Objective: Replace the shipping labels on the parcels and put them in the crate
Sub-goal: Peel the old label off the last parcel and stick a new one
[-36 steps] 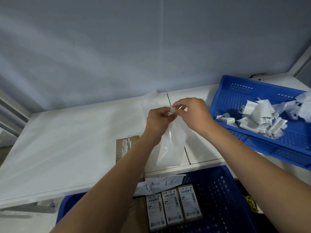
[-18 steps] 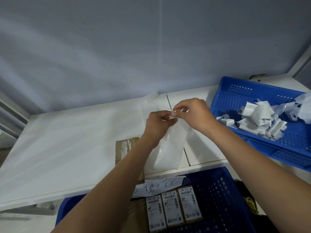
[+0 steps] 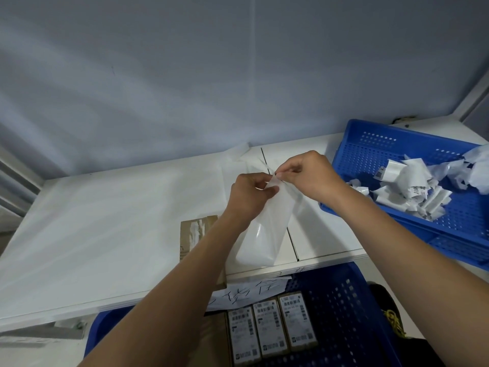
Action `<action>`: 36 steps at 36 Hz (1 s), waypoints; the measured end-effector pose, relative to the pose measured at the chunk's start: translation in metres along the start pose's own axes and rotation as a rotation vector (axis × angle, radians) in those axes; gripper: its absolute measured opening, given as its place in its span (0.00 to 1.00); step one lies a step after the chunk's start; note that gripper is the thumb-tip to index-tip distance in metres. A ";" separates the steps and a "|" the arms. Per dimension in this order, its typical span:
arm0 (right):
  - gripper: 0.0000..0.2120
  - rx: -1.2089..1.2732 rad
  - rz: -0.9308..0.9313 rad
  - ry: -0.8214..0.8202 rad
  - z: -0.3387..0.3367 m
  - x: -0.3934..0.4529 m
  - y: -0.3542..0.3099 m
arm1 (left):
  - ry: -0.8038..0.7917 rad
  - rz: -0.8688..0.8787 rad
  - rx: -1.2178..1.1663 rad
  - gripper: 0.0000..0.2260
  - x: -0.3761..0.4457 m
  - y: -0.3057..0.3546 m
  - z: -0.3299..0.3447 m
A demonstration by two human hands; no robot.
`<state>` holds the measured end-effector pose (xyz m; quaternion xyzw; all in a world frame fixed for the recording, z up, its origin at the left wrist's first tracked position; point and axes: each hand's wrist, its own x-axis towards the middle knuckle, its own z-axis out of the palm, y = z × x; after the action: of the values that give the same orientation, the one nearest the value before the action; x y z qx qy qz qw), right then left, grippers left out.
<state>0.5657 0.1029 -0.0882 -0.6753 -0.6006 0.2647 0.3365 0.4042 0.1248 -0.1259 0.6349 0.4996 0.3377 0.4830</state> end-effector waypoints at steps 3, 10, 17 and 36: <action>0.03 -0.004 -0.016 -0.020 0.000 -0.001 -0.004 | 0.008 0.012 0.007 0.08 0.001 0.000 -0.001; 0.04 0.050 -0.008 -0.019 -0.002 -0.001 -0.006 | 0.009 0.028 0.009 0.08 0.001 0.002 0.000; 0.03 0.061 -0.002 -0.043 -0.006 -0.002 -0.004 | -0.008 0.015 -0.009 0.08 -0.001 0.002 -0.002; 0.08 -0.046 0.095 0.581 -0.041 0.010 -0.002 | 0.070 -0.268 -0.216 0.03 0.002 -0.009 -0.007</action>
<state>0.5966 0.1075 -0.0603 -0.7575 -0.4526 0.0620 0.4664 0.3960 0.1284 -0.1321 0.4947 0.5570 0.3438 0.5716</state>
